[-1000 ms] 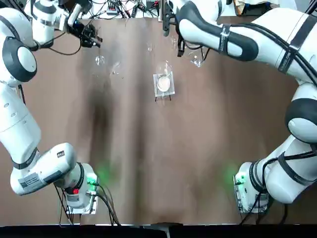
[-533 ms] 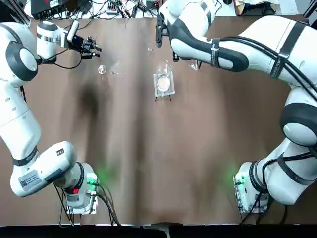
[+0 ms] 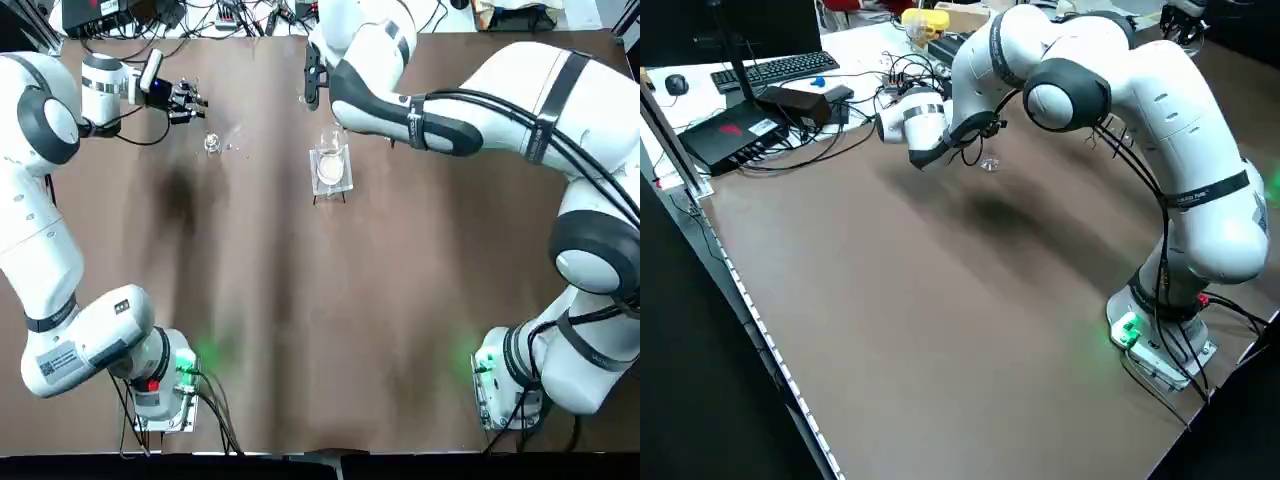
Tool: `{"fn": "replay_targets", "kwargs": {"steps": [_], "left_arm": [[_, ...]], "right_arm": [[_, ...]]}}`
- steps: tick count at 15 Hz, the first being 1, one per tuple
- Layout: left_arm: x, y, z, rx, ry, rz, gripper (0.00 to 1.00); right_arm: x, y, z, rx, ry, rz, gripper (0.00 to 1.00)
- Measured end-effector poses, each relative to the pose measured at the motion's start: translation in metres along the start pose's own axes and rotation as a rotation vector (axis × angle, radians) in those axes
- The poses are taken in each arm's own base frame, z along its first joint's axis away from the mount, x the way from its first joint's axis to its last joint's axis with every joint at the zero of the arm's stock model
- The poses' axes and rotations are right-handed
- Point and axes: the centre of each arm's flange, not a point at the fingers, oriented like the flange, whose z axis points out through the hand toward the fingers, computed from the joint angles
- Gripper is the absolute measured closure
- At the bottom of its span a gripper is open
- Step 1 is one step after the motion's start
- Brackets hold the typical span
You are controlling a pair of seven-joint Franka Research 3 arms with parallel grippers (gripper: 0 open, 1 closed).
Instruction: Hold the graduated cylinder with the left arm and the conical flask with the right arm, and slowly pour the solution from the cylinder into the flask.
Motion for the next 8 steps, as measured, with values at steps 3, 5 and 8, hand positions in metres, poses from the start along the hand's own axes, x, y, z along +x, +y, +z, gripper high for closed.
{"fn": "replay_targets", "kwargs": {"steps": [3, 5, 8], "left_arm": [[-0.007, 0.001, 0.0, 0.001, 0.005, -0.001, 0.66], [-0.013, 0.003, 0.001, 0.0, 0.01, -0.007, 0.66], [-0.017, 0.004, 0.002, 0.001, 0.018, -0.011, 0.64]], "right_arm": [[0.008, -0.005, 0.0, -0.022, -0.03, -0.023, 0.61], [0.012, -0.005, -0.001, -0.027, -0.048, -0.029, 0.61], [0.023, -0.004, 0.002, -0.046, -0.072, -0.044, 0.61]]}}
